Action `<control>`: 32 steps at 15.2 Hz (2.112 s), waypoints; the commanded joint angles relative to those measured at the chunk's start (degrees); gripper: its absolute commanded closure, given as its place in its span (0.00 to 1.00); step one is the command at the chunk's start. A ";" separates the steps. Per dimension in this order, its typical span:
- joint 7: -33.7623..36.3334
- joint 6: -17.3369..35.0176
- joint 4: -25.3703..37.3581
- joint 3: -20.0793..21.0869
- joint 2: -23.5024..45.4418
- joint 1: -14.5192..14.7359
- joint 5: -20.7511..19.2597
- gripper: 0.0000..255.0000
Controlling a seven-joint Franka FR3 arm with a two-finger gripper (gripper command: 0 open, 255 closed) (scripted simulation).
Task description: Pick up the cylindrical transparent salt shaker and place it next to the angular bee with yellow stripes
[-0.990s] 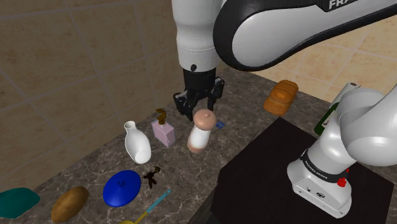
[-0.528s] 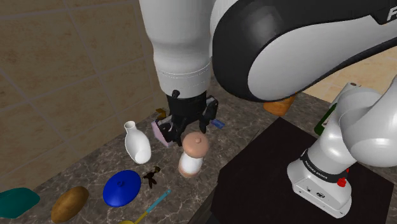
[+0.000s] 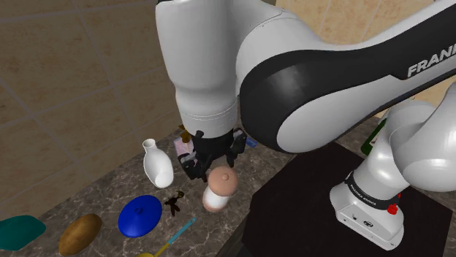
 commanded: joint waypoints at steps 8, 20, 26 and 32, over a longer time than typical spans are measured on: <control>1.78 7.20 -4.01 0.90 3.67 -0.33 -1.98 1.00; 5.93 16.59 -7.89 1.78 10.42 -0.76 -6.88 1.00; 8.95 21.06 -9.08 1.62 14.65 -0.77 -10.74 1.00; 12.59 25.23 -9.71 0.67 19.31 -0.30 -15.55 1.00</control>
